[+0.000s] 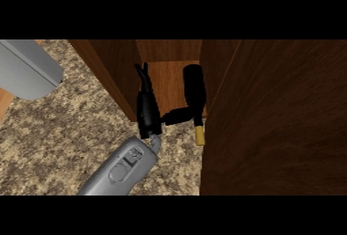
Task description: Pick up the wine, place it into the cabinet and close the cabinet
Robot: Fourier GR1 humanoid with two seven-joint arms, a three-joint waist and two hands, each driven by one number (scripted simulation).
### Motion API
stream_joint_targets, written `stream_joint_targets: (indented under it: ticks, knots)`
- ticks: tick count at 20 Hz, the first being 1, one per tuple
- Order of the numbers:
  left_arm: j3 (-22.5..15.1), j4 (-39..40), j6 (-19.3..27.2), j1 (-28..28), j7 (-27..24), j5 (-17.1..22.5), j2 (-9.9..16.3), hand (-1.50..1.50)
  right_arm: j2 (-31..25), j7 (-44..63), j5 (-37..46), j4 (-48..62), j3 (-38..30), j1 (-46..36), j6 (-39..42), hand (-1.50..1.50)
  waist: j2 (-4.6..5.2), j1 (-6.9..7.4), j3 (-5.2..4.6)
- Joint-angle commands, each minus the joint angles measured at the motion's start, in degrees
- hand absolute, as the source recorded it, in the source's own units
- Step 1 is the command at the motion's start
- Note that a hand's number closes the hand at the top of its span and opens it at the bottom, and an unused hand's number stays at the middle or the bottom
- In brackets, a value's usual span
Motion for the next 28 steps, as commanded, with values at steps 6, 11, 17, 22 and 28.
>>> stream_joint_targets:
  ticks: [6,11,17,22,28]
  knots:
    - [5.08,-9.93,-14.65,6.68,-25.16,12.96,-0.16,-1.50,-0.48,2.69,0.31,-7.97,0.68,2.96,-2.84,-1.50,-0.28,2.26,0.57]
    - [3.83,-16.18,-16.76,12.63,-26.51,14.10,-0.16,-1.50,-2.10,6.53,-1.13,-10.51,-1.49,1.66,-5.37,-1.50,-0.48,3.09,0.66]
    - [0.52,-26.58,-22.53,22.74,-26.20,14.43,4.59,-1.50,-1.92,4.66,3.53,-9.12,1.85,2.74,-6.14,-1.50,-0.67,3.21,0.70]
    - [5.44,-31.73,-27.07,25.63,-23.66,16.85,9.94,-1.50,-2.81,7.05,2.70,-11.12,0.99,3.02,-7.34,-1.50,-0.56,3.12,0.70]
    - [8.44,-42.27,-36.44,35.92,-26.16,23.73,16.43,-1.50,-6.30,6.96,-0.78,-9.94,-2.02,2.80,-4.05,1.50,-0.57,3.43,0.69]
